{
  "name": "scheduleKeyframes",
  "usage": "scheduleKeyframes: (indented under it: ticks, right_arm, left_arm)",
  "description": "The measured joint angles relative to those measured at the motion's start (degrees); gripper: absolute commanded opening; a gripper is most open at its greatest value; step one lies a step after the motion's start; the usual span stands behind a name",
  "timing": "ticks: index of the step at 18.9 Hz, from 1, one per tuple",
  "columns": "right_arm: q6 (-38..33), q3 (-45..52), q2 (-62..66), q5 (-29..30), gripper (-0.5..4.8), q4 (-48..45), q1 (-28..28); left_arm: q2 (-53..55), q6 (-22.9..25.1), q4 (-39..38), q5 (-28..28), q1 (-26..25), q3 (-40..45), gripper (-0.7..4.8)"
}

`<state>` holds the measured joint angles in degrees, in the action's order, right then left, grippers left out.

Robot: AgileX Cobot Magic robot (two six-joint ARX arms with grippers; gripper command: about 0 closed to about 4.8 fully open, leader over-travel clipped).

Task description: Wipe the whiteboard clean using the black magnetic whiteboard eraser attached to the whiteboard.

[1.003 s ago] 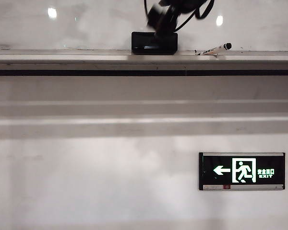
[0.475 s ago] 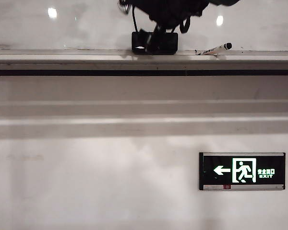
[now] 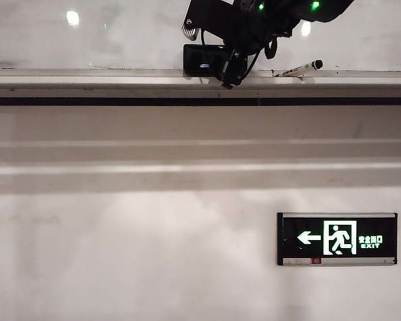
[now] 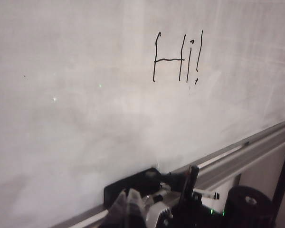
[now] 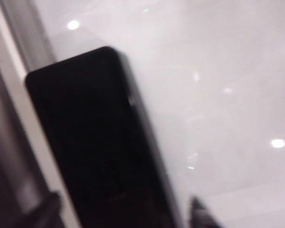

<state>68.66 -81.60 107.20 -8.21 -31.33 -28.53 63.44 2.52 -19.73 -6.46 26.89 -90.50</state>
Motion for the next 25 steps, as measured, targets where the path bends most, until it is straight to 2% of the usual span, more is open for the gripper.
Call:
scheduleKeyframes:
  ticks: [2, 6, 10, 14, 16, 19, 21, 22, 23, 24, 25]
  right_arm:
    - [0.13, -0.26, 0.11, -0.17, 3.14, 1.14, 0.00]
    - [0.20, -7.06, 0.81, -0.15, 3.13, 9.64, -0.04]
    - [0.24, -7.21, 0.81, -0.24, 3.00, 13.46, 0.00]
    - [0.42, -7.23, 1.68, -0.63, 3.00, 12.39, 0.07]
    - [0.44, -7.28, 1.90, -0.61, 1.77, 12.15, 0.07]
    - [0.81, -7.63, 2.14, 0.57, 0.91, 10.51, -0.20]
    - [0.83, -7.61, 1.99, 1.27, 0.82, 9.79, -0.09]
    - [0.74, -7.54, 2.16, 1.31, 1.56, 9.27, 0.00]
    - [0.72, -7.41, 2.21, 1.40, 2.81, 8.96, 0.04]
    - [0.74, -7.30, 2.23, 1.14, 3.77, 8.87, 0.04]
    - [0.63, -7.26, 2.27, 0.90, 3.94, 8.37, 0.09]
  left_arm:
    - [-0.04, 0.00, 1.33, 0.02, 0.00, -0.02, -0.06]
    - [-0.04, 0.00, 2.12, 0.00, 0.00, -0.02, -0.05]
    - [-0.09, -0.04, 2.34, -0.15, -0.02, -0.02, -0.05]
    - [-0.09, -0.90, 2.36, -0.17, -0.02, -0.02, -0.06]
    - [-0.09, -0.90, 2.36, -0.20, -0.02, -0.02, -0.05]
    - [-0.09, -0.90, 2.34, -0.28, 0.00, -0.02, -0.05]
    - [-0.09, -0.90, 2.58, -0.24, -0.02, -0.02, -0.05]
    - [-0.11, -0.90, 2.95, -0.28, 0.00, -0.02, -0.05]
    - [-0.11, -0.90, 3.21, -0.26, -0.02, -0.02, -0.05]
    - [-0.11, -0.92, 3.21, -0.26, -0.02, -0.02, -0.06]
    - [-0.13, -0.90, 3.21, -0.26, -0.02, -0.02, -0.05]
